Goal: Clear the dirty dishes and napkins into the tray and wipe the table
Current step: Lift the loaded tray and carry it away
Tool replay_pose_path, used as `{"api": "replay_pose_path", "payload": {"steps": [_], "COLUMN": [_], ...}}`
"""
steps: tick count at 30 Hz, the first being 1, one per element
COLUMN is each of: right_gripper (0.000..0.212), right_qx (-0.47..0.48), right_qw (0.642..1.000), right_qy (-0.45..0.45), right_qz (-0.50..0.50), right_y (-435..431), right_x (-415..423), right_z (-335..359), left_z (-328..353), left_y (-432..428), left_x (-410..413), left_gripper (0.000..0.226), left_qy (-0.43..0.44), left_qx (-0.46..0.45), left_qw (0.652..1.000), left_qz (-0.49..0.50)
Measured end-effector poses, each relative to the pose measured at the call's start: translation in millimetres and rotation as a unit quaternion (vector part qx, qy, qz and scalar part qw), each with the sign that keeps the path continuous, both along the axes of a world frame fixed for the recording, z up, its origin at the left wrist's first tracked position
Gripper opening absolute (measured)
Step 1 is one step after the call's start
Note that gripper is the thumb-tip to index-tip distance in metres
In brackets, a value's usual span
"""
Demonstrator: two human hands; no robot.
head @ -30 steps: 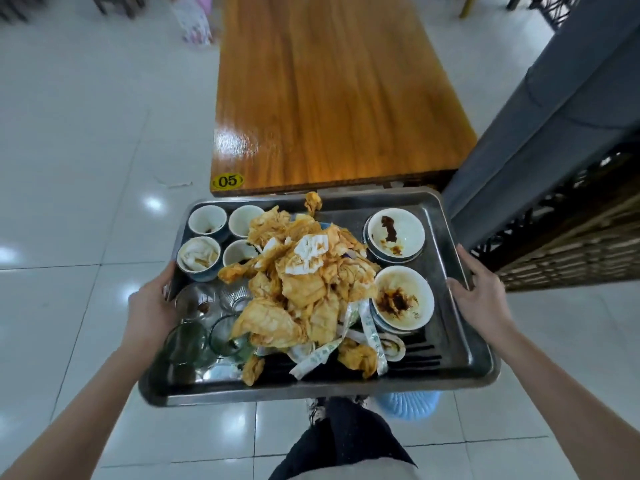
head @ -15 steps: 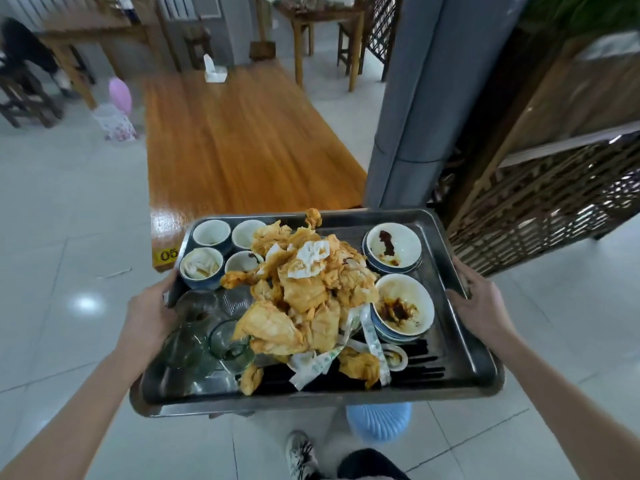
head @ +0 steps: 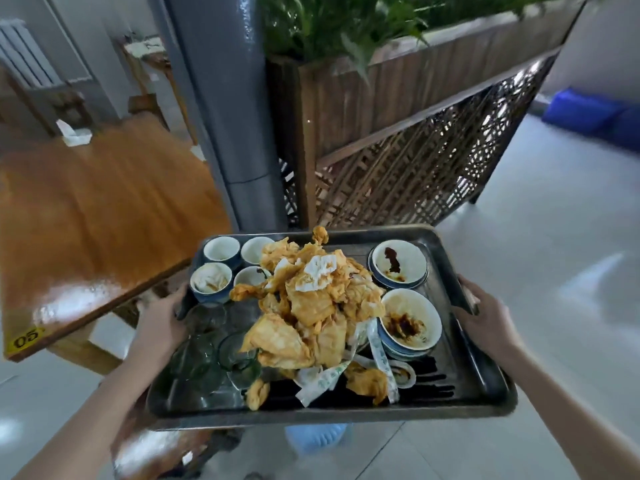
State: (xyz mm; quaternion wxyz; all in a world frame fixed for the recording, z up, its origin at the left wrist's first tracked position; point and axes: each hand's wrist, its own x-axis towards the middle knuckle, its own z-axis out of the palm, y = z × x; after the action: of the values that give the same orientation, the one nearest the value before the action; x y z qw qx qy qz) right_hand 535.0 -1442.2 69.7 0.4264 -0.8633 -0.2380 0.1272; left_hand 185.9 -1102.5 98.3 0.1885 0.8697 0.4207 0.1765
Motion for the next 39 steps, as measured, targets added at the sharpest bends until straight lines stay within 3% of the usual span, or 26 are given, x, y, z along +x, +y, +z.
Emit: {"api": "replay_pose_path", "payload": {"steps": [5,8,11,18,27,39], "right_gripper": [0.063,0.065,0.065,0.065,0.065,0.065], "right_qx": [-0.014,-0.031,-0.037,-0.043,-0.061,-0.039], "right_qw": [0.997,0.994,0.987,0.972,0.954,0.94], "right_qy": [-0.016,-0.027,-0.053,-0.061,-0.047,-0.041], "right_qz": [-0.078,-0.106,-0.15,-0.224,-0.289,-0.337], "right_y": [-94,-149,-198,-276,-302,-279], "right_x": [61,91,116,168,261,492], "right_z": [6,9,9,0,-4,9], "left_z": [-3,-3,-4,-1,-14,3], "left_y": [-54,-84,-108,-149,-160,-130], "left_x": [93,151,211,350,520,818], "left_gripper": [0.047,0.052,0.058,0.062,0.065,0.067], "left_qy": [-0.009,-0.033,-0.008,0.011,0.023,0.023], "left_qx": [-0.053,-0.082,-0.06,-0.105,-0.099,-0.075], "left_qw": [0.998,0.993,0.992,0.979,0.961,0.946], "left_qz": [-0.033,-0.078,-0.112,-0.174,-0.257,-0.315]}}
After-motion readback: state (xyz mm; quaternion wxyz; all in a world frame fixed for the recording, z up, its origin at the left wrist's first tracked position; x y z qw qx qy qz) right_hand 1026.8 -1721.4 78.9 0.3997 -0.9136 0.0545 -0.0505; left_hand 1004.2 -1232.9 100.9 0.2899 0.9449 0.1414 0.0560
